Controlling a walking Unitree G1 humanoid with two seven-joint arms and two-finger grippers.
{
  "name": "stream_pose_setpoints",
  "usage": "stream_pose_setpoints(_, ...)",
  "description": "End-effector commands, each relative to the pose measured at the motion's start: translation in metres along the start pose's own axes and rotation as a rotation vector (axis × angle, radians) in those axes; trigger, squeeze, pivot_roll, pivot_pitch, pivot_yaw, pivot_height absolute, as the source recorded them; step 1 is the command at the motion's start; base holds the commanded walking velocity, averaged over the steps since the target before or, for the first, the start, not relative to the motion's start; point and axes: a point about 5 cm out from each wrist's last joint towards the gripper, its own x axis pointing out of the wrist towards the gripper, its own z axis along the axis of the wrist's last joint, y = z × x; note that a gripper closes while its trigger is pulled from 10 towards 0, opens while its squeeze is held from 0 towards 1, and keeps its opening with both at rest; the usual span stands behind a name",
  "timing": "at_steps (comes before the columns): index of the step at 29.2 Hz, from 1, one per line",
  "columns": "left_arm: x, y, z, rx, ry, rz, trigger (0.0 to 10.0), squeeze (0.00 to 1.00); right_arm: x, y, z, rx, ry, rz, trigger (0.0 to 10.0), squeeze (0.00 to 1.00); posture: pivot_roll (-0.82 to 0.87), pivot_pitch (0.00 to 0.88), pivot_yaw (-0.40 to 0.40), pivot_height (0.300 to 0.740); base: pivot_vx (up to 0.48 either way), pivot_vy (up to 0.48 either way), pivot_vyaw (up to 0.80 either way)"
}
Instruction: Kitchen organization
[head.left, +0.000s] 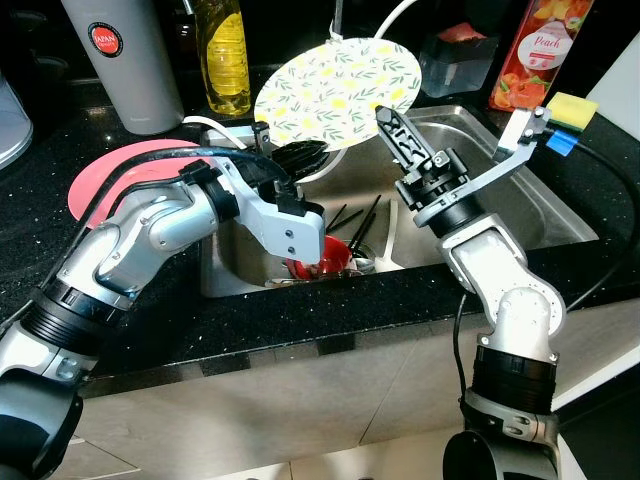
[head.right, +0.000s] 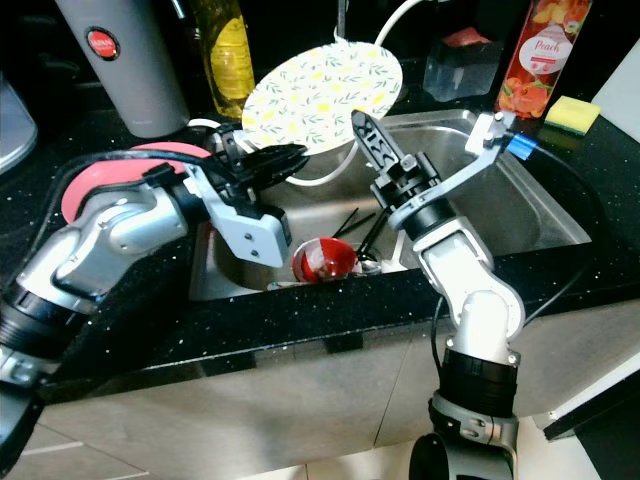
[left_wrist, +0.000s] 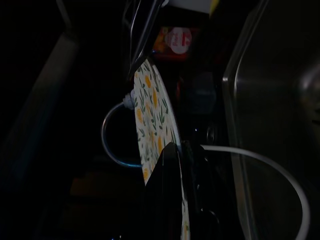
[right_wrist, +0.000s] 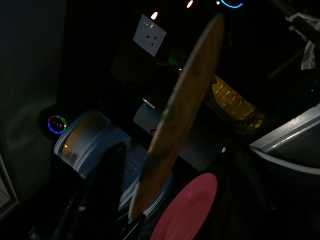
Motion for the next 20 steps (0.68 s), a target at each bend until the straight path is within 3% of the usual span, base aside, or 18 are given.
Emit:
stream_pose_setpoints(1,0.006,0.002,0.007,0.012,-0.041,0.018,10.0,0.0,0.002,0.001,0.0,0.025,0.006,-0.001,10.0,1.0,0.11,0.078,0.0,0.74,0.0,0.0,0.0)
stream_pose_setpoints(3,0.007,0.0,0.009,0.011,-0.053,0.013,10.0,0.0,0.003,-0.002,0.0,0.037,0.005,-0.018,10.0,1.0,0.11,0.078,0.0,0.74,0.0,0.0,0.0)
stream_pose_setpoints(4,0.007,-0.002,0.011,0.008,-0.064,0.006,10.0,0.0,0.003,-0.002,0.0,0.041,0.006,-0.02,10.0,0.0,0.11,0.078,0.0,0.74,0.0,0.0,0.0)
stream_pose_setpoints(11,0.009,-0.013,0.02,-0.011,-0.097,-0.026,10.0,0.0,0.004,-0.001,0.0,0.059,0.009,-0.028,10.0,0.0,0.11,0.083,0.0,0.74,0.0,0.0,0.0)
stream_pose_setpoints(12,0.009,-0.015,0.021,-0.016,-0.1,-0.029,10.0,0.0,0.005,-0.003,0.0,0.059,0.008,-0.042,7.6,0.0,0.11,0.083,0.0,0.74,0.0,0.0,0.0)
stream_pose_setpoints(13,0.008,-0.017,0.023,-0.021,-0.105,-0.034,10.0,0.0,0.004,-0.006,0.0,0.06,0.004,-0.064,2.7,0.0,0.11,0.083,0.0,0.74,0.0,0.0,0.0)
stream_pose_setpoints(15,0.008,-0.017,0.023,-0.021,-0.105,-0.034,10.0,0.0,0.004,-0.006,0.0,0.06,0.004,-0.064,2.7,0.0,0.11,0.083,0.0,0.74,0.0,0.0,0.0)
stream_pose_setpoints(16,0.008,-0.019,0.024,-0.023,-0.112,-0.041,10.0,0.0,0.004,-0.009,0.001,0.058,0.001,-0.088,0.0,0.0,0.11,0.083,0.0,0.74,0.0,0.0,0.0)
stream_pose_setpoints(20,0.007,-0.02,0.023,-0.021,-0.11,-0.046,10.0,0.0,0.003,-0.014,0.001,0.057,-0.006,-0.125,0.0,0.0,0.11,0.084,0.001,0.74,0.0,0.0,0.0)
